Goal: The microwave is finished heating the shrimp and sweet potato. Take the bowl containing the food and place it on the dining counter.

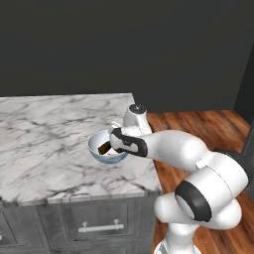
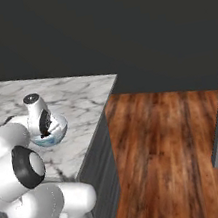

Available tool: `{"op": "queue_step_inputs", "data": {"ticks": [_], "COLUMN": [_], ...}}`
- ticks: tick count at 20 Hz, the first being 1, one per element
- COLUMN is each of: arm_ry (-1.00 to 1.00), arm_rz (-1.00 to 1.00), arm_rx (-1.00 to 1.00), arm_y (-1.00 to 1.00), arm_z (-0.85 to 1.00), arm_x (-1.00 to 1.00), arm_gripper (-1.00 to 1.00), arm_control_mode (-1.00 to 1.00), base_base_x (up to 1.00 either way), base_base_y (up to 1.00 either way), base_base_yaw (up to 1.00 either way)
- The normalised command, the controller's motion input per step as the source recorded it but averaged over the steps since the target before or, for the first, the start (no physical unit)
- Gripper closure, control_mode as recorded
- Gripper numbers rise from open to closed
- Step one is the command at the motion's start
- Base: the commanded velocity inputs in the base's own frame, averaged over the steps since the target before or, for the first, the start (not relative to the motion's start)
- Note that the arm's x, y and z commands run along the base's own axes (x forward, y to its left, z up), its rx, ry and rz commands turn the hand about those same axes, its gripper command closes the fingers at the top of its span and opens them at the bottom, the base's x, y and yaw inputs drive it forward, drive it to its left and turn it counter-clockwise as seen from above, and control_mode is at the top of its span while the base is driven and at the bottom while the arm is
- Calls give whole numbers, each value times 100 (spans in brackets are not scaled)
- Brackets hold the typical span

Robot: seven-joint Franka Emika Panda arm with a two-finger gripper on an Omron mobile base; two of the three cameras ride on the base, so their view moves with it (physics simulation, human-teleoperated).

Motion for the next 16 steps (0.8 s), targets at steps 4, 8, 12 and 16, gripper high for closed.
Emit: {"op": "queue_step_inputs", "data": {"ticks": [4,8,12,16], "arm_ry": [-4,-14,-25,-38], "arm_rz": [-1,0,1,7], "arm_rx": [0,0,0,0], "arm_y": [-4,-17,-23,-12], "arm_z": [100,100,91,73], "arm_x": [-92,-100,-100,-100], "arm_gripper": [-100,-100,-100,-100], "arm_control_mode": [-100,-100,-100,-100], "base_base_x": [0,0,0,0], "base_base_y": [0,0,0,0], "base_base_yaw": [0,0,0,0]}}
